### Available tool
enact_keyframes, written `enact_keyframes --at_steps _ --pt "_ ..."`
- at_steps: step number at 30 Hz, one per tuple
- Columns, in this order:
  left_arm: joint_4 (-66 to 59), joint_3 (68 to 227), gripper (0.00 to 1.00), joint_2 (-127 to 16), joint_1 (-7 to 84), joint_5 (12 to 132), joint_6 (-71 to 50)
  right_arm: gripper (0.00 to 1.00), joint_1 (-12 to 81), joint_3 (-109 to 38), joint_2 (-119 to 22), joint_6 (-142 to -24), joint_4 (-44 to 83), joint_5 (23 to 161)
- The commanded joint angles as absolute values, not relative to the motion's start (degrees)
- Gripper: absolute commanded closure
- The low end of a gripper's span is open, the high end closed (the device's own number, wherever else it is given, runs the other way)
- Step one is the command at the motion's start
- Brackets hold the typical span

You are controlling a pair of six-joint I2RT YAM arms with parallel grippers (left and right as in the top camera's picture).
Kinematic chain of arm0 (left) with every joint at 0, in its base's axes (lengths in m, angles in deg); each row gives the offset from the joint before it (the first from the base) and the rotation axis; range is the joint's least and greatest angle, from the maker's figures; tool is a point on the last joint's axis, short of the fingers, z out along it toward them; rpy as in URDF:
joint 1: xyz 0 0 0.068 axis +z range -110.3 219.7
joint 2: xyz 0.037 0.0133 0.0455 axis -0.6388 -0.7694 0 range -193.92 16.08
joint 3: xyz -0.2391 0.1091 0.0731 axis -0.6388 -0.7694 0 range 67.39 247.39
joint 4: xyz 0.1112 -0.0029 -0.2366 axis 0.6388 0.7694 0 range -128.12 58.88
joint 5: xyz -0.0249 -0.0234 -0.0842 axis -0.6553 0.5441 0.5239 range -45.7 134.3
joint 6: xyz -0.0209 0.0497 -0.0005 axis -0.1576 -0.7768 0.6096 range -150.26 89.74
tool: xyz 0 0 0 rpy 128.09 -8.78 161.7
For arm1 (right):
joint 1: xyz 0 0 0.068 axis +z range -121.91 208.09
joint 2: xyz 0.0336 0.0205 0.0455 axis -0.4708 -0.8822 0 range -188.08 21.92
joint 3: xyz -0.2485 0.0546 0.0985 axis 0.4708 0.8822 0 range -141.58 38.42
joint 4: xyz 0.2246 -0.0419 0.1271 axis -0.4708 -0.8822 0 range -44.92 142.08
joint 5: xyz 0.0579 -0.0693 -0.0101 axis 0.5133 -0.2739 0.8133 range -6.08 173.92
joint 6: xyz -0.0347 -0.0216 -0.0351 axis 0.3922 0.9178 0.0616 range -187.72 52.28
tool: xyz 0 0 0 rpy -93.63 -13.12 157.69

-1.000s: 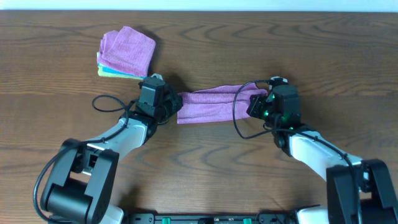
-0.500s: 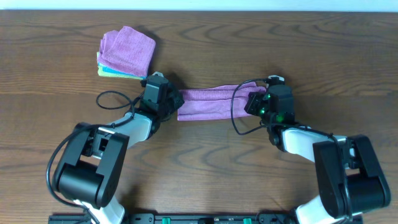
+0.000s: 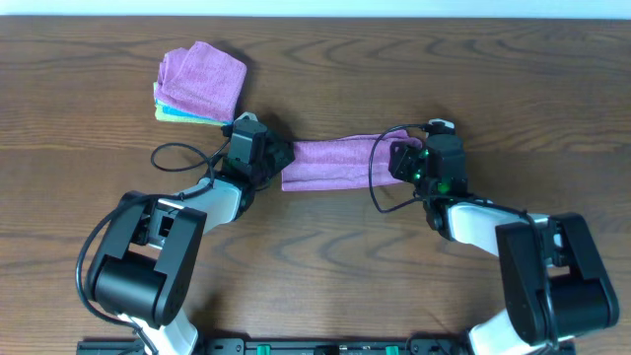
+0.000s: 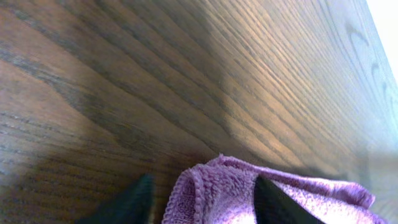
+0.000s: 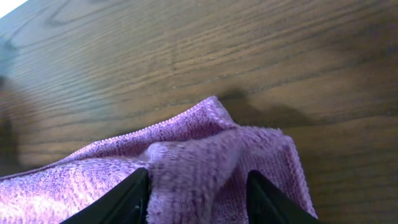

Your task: Fold the cloth

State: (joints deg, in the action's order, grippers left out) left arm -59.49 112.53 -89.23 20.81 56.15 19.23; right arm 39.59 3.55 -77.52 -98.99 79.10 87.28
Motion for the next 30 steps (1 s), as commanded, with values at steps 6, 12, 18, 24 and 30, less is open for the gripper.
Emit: enact_keyframes --at_steps 6,12,18,24,30 --pt "-53.9 113.4 0.31 -81.7 21.0 56.3 13.2 0.36 39.7 2.8 -67.5 -101.8 70.7 87.8" --pt "-46.5 113.4 0.28 -74.6 21.0 56.1 13.0 0.33 39.7 2.8 -57.8 -102.5 58.7 87.8" --pt "-45.6 113.4 0.26 -73.3 20.9 57.4 13.7 0.3 39.5 2.8 -47.9 -109.8 41.8 87.4" --pt "-47.9 113.4 0.27 -75.1 20.0 57.4 15.8 0.25 39.5 2.8 -45.2 -116.8 32.5 87.8" --pt "-51.3 114.2 0.42 -80.0 19.6 58.0 19.0 0.22 39.5 2.8 -45.8 -120.9 31.9 88.1"
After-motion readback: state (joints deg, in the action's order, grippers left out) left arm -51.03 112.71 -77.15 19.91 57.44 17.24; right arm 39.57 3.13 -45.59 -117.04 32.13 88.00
